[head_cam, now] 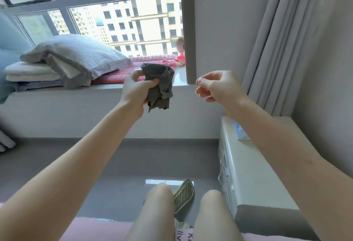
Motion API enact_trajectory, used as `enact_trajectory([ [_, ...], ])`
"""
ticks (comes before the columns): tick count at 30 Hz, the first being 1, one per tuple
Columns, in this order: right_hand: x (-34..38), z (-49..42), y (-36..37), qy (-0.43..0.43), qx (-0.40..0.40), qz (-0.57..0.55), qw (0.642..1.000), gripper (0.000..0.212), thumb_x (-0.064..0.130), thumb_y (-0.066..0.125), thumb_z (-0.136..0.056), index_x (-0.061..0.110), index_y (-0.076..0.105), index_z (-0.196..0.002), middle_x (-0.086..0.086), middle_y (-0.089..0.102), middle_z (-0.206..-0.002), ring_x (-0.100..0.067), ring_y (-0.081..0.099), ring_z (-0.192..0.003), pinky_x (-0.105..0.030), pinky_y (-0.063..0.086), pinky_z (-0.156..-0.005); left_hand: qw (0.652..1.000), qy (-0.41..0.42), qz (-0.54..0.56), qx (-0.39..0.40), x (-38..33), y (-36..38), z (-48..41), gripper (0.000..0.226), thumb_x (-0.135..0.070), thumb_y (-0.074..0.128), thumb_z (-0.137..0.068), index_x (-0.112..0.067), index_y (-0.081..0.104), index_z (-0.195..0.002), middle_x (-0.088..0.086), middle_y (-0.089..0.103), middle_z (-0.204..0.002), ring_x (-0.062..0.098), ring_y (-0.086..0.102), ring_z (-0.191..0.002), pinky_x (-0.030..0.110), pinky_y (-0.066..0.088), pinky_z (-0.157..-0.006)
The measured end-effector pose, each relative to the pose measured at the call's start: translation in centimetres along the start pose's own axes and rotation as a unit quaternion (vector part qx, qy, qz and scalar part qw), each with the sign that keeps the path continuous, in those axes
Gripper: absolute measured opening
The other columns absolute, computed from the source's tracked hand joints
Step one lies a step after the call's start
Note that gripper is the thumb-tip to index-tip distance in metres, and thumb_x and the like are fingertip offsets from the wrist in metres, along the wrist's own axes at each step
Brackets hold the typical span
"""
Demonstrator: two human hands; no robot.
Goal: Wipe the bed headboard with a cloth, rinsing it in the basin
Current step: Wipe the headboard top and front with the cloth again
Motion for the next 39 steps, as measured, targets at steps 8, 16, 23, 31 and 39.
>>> enact_trajectory([
  [8, -2.1, -2.3, 5.5, 0.045, 0.021, 0.054, 0.997, 0.010, 0.013, 0.057, -0.090, 0.007, 0.065, -0.088, -0.006, 0.067, -0.073, -0.014, 0.059, -0.065, -0.023, 0.048, -0.059, 0.999, -0.019, 0.031, -0.014, 5.3, -5.0, -3.1, 0.026, 0.002, 0.057, -0.085, -0.014, 0.058, -0.106, 0.009, 0.068, -0.088, 0.021, 0.068, -0.069, 0.027, 0.056, -0.055],
  [16, -7.1, -8.4, 9.5, 0.080, 0.073, 0.072, 0.992, 0.013, 0.017, 0.057, -0.092, 0.007, 0.066, -0.091, -0.009, 0.070, -0.081, -0.016, 0.062, -0.071, -0.024, 0.050, -0.063, 1.000, -0.027, -0.013, 0.003, 9.4, -3.9, -8.0, 0.026, 0.000, 0.059, -0.085, -0.025, 0.063, -0.093, 0.015, 0.070, -0.095, 0.033, 0.069, -0.080, 0.046, 0.058, -0.067],
  [23, -14.9, -15.5, 8.5, 0.109, 0.061, 0.038, 0.991, 0.012, 0.019, 0.057, -0.092, 0.013, 0.066, -0.087, -0.006, 0.070, -0.079, -0.016, 0.063, -0.072, -0.025, 0.053, -0.064, 0.991, 0.009, -0.131, 0.033, 13.8, 2.6, -15.1, 0.023, -0.003, 0.061, -0.081, -0.020, 0.064, -0.096, 0.015, 0.070, -0.087, 0.032, 0.067, -0.083, 0.053, 0.056, -0.074],
  [31, -23.4, -27.1, 8.4, 0.122, 0.081, -0.020, 0.989, 0.015, 0.016, 0.056, -0.091, 0.017, 0.065, -0.079, -0.001, 0.069, -0.072, -0.010, 0.060, -0.064, -0.024, 0.049, -0.060, 0.967, 0.020, -0.252, 0.038, 21.1, 9.5, -26.0, 0.023, -0.003, 0.062, -0.078, -0.024, 0.064, -0.089, 0.001, 0.071, -0.083, 0.023, 0.067, -0.078, 0.044, 0.056, -0.074],
  [39, -19.3, -35.7, 8.8, 0.165, 0.143, 0.016, 0.976, 0.014, 0.018, 0.057, -0.091, 0.016, 0.066, -0.081, -0.002, 0.070, -0.074, -0.009, 0.061, -0.066, -0.020, 0.044, -0.062, 0.959, -0.100, -0.262, -0.044, 18.5, 4.1, -29.7, 0.027, -0.005, 0.065, -0.080, -0.031, 0.065, -0.083, -0.003, 0.070, -0.073, 0.023, 0.065, -0.070, 0.035, 0.051, -0.066],
])
Point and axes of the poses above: each hand's wrist, its own z-axis away from the middle knuckle, its own y-axis out of the palm, x = y × z, the point moved 9 cm from there along -z, towards the middle knuckle
